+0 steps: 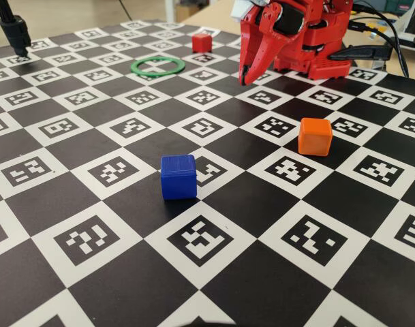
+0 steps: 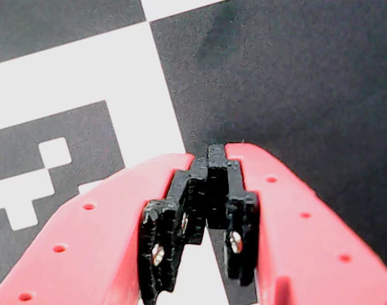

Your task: Grab the red cube then put it in the green circle then put the blue cube on top and finally the orange cube on top

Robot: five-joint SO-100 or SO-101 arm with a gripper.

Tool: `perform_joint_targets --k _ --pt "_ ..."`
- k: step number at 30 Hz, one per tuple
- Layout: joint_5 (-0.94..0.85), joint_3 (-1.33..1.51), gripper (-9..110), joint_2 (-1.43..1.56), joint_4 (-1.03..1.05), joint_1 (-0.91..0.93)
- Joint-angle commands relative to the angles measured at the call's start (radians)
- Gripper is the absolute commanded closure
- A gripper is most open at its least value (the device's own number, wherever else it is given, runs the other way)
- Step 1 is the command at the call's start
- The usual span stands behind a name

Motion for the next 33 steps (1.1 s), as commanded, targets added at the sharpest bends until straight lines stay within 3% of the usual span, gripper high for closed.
perform_joint_targets --k 1,26,33 --pt "-0.006 0.051 106 0.051 0.049 0.005" --pt "-0.008 0.051 106 0.051 0.049 0.005" --pt "-0.129 0.051 106 0.051 0.067 0.0"
